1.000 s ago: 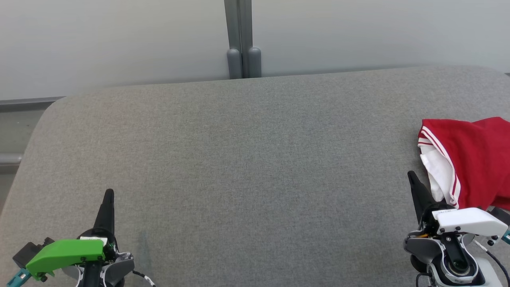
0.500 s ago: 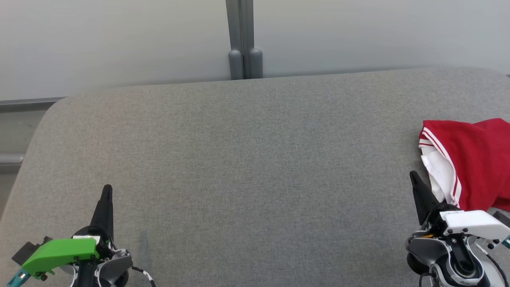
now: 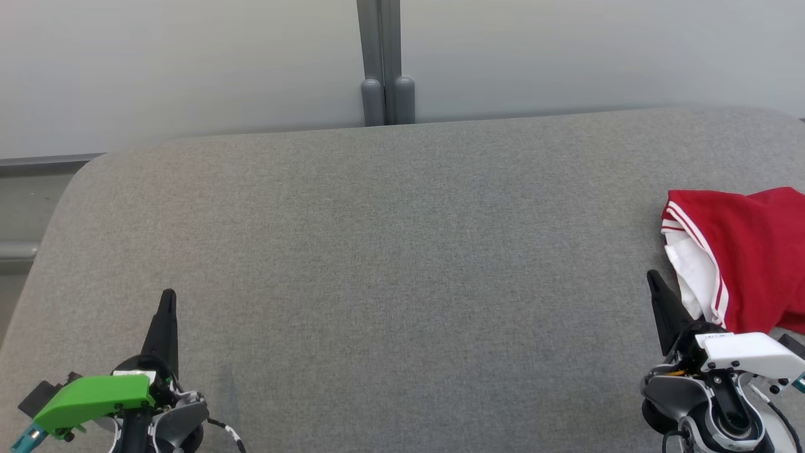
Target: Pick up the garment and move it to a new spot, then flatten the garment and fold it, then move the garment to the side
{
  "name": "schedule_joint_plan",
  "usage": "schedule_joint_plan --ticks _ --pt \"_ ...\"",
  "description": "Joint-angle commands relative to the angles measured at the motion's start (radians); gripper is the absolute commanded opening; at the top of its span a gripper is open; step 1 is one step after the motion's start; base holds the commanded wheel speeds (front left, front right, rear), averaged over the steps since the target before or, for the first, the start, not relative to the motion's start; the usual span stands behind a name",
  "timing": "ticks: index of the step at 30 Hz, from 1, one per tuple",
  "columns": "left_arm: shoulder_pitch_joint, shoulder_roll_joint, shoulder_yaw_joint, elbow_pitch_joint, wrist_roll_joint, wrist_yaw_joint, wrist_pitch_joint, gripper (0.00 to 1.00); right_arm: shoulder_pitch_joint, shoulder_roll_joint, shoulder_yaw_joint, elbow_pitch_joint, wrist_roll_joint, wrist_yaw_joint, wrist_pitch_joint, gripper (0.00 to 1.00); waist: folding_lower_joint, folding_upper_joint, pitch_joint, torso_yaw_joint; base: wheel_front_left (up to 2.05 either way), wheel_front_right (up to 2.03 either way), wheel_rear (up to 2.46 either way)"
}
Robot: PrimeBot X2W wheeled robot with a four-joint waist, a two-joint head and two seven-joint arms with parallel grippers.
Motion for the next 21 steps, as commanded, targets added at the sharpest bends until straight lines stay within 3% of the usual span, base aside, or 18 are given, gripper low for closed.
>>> schedule_joint_plan --ticks 1,21 --pt "-0.012 0.007 0.003 -0.002 -0.001 -0.006 0.004 0.00 0.010 -0.004 -0.002 -0.006 0.007 0.000 0.003 0.00 0.0000 0.0000 0.000 0.000 0.00 0.00 0.00" --pt "-0.012 0.007 0.003 -0.003 -0.001 -0.004 0.004 0.00 0.010 -0.004 -0.002 -0.006 0.007 0.000 0.003 0.00 0.0000 0.0000 0.000 0.000 0.00 0.00 0.00"
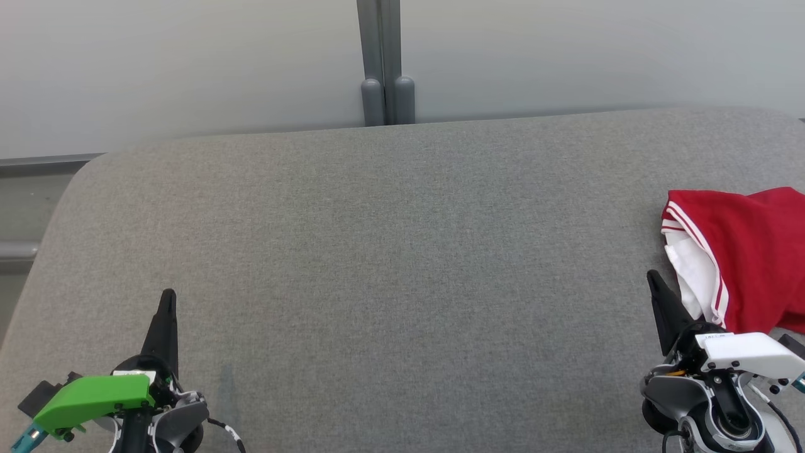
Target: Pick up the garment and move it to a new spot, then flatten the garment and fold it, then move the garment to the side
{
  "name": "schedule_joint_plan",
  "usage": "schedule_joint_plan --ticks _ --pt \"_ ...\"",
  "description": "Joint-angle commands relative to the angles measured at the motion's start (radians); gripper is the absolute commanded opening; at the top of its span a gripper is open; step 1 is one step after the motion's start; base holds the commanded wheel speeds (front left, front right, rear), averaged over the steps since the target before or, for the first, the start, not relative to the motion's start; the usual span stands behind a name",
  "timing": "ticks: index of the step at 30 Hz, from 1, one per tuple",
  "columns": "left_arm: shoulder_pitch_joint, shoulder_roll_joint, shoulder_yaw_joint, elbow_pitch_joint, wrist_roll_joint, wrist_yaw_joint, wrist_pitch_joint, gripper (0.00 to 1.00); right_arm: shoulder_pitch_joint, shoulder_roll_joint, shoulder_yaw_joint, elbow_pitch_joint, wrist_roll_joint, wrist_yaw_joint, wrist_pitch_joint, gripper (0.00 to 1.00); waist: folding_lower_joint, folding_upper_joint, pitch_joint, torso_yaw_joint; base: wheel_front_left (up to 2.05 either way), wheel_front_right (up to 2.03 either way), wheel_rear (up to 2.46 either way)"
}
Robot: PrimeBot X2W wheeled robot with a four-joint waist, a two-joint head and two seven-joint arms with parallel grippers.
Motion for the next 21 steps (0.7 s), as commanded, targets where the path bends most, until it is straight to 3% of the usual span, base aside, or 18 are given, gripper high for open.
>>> schedule_joint_plan --ticks 1,21 --pt "-0.012 0.007 0.003 -0.002 0.000 -0.003 0.004 0.00 0.009 -0.004 -0.002 -0.005 0.007 0.000 0.003 0.00 0.0000 0.0000 0.000 0.000 0.00 0.00 0.00" --pt "-0.012 0.007 0.003 -0.002 0.000 -0.003 0.004 0.00 0.009 -0.004 -0.001 -0.006 0.007 0.000 0.003 0.00 0.0000 0.0000 0.000 0.000 0.00 0.00 0.00"
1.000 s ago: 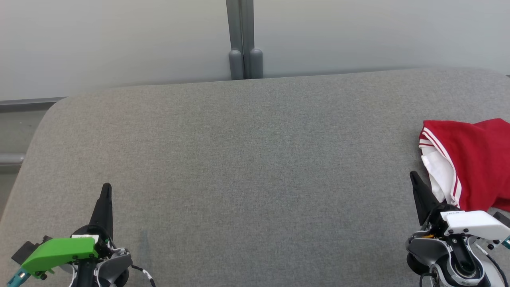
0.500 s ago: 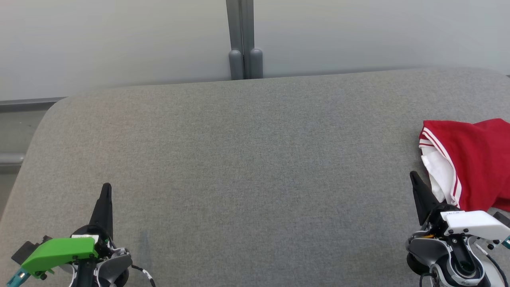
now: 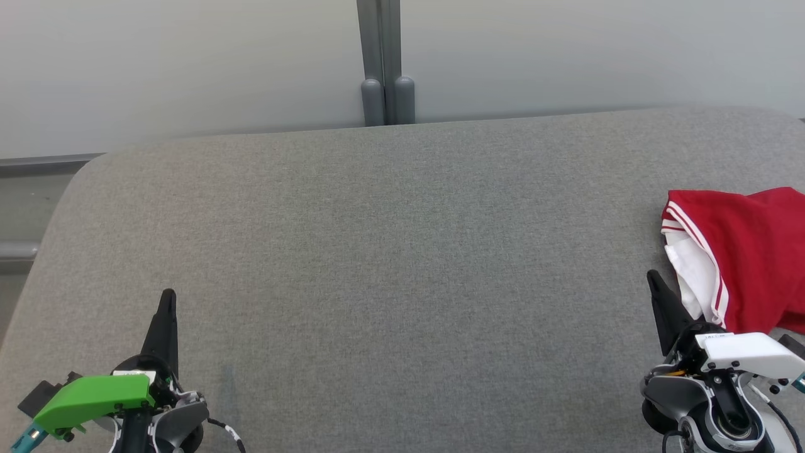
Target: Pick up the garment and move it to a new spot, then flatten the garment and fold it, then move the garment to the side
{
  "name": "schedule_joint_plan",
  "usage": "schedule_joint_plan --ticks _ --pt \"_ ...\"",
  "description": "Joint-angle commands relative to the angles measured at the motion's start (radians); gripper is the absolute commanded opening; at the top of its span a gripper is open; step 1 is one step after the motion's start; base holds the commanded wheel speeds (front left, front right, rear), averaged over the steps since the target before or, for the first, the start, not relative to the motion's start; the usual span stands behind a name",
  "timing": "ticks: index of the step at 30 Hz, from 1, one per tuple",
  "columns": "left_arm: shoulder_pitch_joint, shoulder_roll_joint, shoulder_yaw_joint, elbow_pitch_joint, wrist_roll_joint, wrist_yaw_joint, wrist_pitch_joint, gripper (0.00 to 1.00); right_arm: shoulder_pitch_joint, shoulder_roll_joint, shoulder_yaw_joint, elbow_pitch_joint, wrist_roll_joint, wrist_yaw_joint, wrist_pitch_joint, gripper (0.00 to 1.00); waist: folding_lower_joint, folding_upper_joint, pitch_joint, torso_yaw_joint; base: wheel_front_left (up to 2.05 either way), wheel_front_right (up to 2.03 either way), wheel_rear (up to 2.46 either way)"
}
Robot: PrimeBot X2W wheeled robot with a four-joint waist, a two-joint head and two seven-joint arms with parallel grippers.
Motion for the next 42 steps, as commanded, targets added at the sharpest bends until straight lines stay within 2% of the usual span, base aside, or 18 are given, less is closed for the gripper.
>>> schedule_joint_plan --ticks 1,42 --pt "-0.012 0.007 0.003 -0.002 0.000 -0.003 0.004 0.00 0.009 -0.004 -0.001 -0.006 0.007 0.000 0.003 0.00 0.0000 0.0000 0.000 0.000 0.00 0.00 0.00" --pt "-0.012 0.007 0.003 -0.002 0.000 -0.003 0.004 0.00 0.009 -0.004 -0.001 -0.006 0.007 0.000 0.003 0.00 0.0000 0.0000 0.000 0.000 0.00 0.00 0.00"
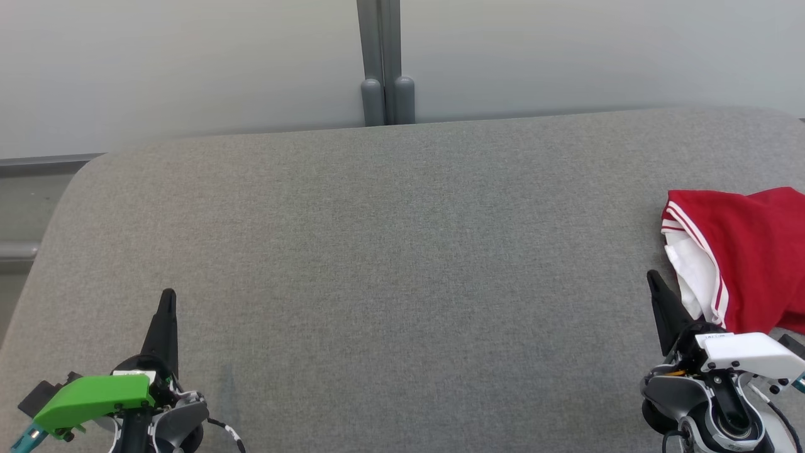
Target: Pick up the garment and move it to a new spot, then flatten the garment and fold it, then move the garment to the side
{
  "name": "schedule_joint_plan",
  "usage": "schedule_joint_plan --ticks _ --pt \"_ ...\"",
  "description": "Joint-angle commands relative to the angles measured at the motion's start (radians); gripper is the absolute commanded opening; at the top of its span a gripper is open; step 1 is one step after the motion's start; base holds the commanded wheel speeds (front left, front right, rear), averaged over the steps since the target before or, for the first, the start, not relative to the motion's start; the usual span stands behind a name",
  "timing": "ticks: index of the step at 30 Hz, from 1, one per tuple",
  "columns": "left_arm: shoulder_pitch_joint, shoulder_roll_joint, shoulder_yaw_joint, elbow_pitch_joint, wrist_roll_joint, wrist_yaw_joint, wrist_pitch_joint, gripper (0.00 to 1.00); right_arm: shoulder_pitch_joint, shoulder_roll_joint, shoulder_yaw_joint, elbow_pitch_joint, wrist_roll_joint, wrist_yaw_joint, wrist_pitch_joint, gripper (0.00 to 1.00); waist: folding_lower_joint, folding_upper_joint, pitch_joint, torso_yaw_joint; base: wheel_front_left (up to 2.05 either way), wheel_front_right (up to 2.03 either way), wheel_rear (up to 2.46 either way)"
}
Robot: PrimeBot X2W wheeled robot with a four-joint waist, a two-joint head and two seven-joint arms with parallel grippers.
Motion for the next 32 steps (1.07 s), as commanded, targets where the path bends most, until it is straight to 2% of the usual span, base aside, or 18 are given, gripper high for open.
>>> schedule_joint_plan --ticks 1,32 --pt "-0.012 0.007 0.003 -0.002 0.000 -0.003 0.004 0.00 0.009 -0.004 -0.001 -0.006 0.007 0.000 0.003 0.00 0.0000 -0.0001 0.000 0.000 0.00 0.00 0.00" --pt "-0.012 0.007 0.002 -0.002 0.000 -0.003 0.004 0.00 0.009 -0.004 -0.001 -0.006 0.007 0.000 0.003 0.00 0.0000 -0.0001 0.000 0.000 0.00 0.00 0.00"
